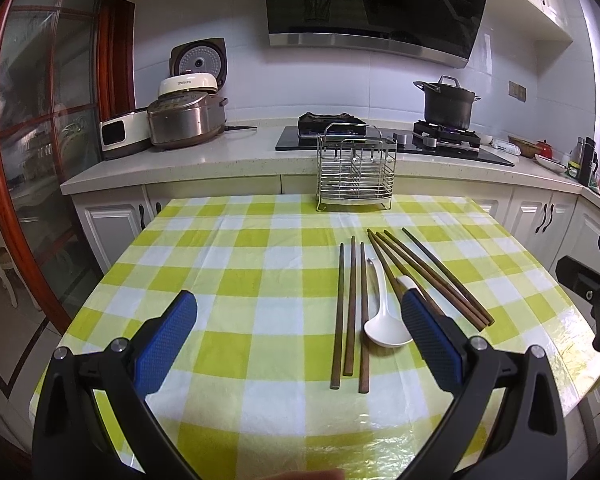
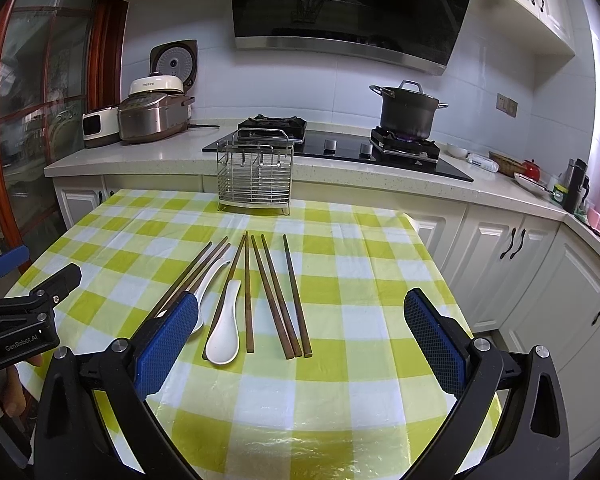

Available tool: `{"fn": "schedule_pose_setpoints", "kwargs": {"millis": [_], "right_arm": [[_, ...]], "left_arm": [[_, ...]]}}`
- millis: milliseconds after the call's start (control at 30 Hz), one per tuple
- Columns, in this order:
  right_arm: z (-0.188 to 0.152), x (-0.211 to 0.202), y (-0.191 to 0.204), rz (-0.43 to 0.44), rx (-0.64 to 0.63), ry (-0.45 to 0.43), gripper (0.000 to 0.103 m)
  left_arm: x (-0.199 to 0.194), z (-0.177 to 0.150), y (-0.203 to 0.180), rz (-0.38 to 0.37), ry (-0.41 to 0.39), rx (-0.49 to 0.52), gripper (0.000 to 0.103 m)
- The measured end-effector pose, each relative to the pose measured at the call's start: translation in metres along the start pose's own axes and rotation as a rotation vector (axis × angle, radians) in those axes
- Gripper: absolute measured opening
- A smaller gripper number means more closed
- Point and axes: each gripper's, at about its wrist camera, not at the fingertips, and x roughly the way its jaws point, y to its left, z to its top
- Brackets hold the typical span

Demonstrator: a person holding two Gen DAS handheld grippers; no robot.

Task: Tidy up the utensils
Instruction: 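Lower the left and right tools onto one brown chopstick each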

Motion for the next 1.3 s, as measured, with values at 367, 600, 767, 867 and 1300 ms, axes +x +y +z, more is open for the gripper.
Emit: {"fn": "schedule_pose_setpoints", "kwargs": {"millis": [367,600,767,867,1300], "right_arm": [[-0.010,0.032,-0.006,0.014,0.023,0.062,0.096],[-0.011,0.071,-0.016,0.005,0.030,0.108,0.096],[-0.010,0.106,-0.025,0.013,0.044,0.148,0.096],[-0.007,0.126,-0.029,0.013,0.047,0.169,0.096],[0.015,0.201,-0.040,0.050,0.065,0.240,0.094]], "left_arm": [[0.026,-0.004,0.004,-0.007,0.042,0.021,0.099],[0.063,-0.002,0.013,-0.023,0.102,0.020,0.099],[0.099,0.004,0.014,-0.024,0.151,0.053,0.099],[0.119,0.010,0.011,-0.021,0.166,0.069,0.099],[0.199,0.027,0.006,-0.041,0.263,0.050,0.097]]}}
